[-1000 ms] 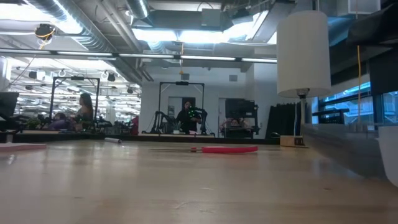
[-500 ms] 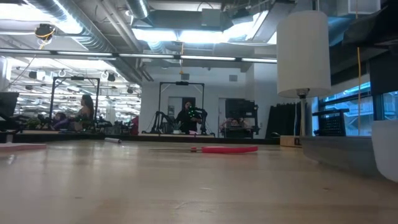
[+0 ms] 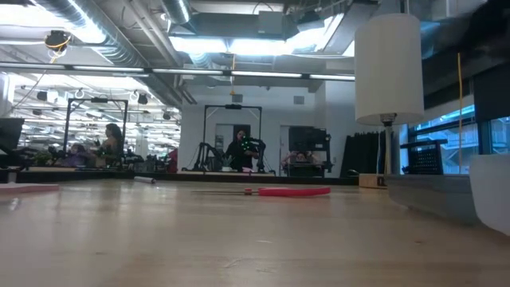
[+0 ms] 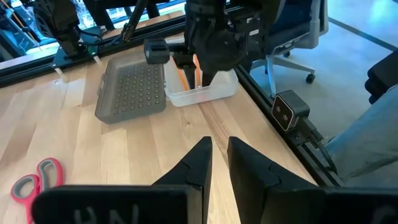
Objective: Pack school essentials
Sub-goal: Put the orange pencil into the supply box, then put the red scissor into the supply box
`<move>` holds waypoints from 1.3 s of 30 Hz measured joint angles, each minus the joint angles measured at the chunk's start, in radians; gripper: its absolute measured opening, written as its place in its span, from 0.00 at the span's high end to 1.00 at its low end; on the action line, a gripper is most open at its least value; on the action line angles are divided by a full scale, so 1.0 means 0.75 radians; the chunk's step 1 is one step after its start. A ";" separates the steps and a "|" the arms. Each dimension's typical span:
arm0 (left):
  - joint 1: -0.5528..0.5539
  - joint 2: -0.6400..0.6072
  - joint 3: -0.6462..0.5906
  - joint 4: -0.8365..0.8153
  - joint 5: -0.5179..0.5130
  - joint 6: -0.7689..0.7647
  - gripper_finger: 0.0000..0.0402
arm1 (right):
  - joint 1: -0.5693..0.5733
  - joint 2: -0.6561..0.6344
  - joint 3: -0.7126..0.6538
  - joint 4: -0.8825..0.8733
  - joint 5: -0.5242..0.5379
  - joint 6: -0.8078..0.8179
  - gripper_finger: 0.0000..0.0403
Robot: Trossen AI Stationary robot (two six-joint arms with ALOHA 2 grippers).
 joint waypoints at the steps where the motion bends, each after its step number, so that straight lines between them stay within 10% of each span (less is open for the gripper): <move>1: 0.000 0.000 0.000 0.000 0.000 0.000 0.88 | 0.000 -0.011 0.001 0.000 0.001 0.000 0.74; 39: 0.000 0.000 0.000 -0.003 0.001 0.001 0.88 | 0.198 -0.223 -0.105 -0.124 -0.021 0.560 0.74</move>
